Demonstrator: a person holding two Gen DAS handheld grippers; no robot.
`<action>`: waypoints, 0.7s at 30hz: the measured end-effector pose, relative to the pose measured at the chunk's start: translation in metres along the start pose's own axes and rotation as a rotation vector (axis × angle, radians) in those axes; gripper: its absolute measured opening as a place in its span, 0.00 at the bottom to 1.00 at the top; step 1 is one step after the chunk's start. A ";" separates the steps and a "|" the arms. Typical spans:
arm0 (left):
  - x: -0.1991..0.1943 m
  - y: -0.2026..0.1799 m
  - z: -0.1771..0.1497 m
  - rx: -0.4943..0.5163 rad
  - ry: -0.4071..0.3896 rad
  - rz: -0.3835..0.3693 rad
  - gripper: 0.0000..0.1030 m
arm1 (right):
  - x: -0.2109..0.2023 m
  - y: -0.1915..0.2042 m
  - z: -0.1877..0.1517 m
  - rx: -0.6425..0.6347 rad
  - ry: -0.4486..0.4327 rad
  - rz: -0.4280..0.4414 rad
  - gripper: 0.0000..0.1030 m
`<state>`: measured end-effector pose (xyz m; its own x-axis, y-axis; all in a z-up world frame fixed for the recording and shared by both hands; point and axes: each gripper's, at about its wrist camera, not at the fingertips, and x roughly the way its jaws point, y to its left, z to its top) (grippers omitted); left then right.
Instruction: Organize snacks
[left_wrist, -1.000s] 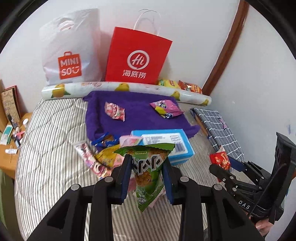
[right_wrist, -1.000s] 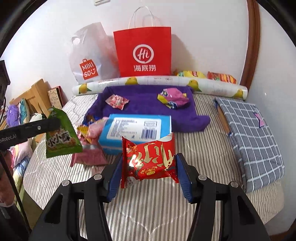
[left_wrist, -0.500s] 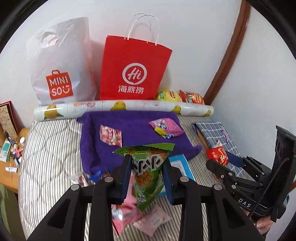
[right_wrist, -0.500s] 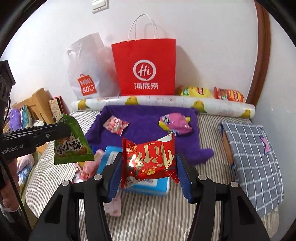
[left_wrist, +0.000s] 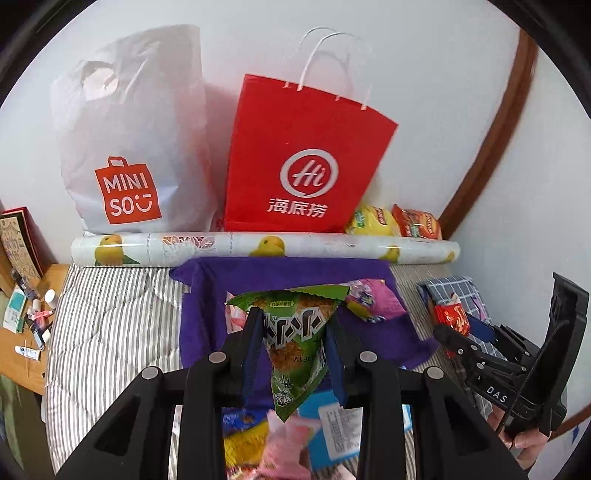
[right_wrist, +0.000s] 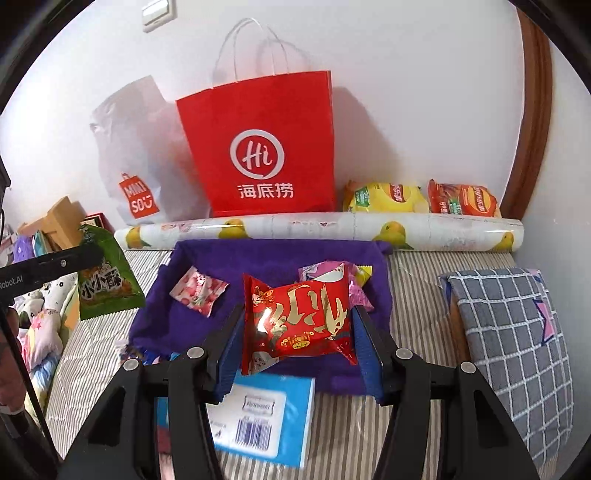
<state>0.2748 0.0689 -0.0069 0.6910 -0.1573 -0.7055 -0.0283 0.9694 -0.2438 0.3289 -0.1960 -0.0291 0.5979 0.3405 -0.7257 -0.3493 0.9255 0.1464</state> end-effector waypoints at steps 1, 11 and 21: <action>0.006 0.002 0.002 -0.003 0.006 0.002 0.29 | 0.004 -0.001 0.001 0.001 0.003 0.001 0.54; 0.066 0.023 0.003 -0.041 0.095 0.022 0.29 | 0.067 -0.010 0.000 0.019 0.081 0.018 0.54; 0.113 0.037 -0.001 -0.057 0.170 0.045 0.29 | 0.107 -0.019 -0.007 0.042 0.140 0.040 0.54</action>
<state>0.3509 0.0872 -0.0964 0.5559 -0.1478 -0.8180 -0.1007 0.9648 -0.2428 0.3945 -0.1787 -0.1140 0.4762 0.3536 -0.8051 -0.3383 0.9188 0.2034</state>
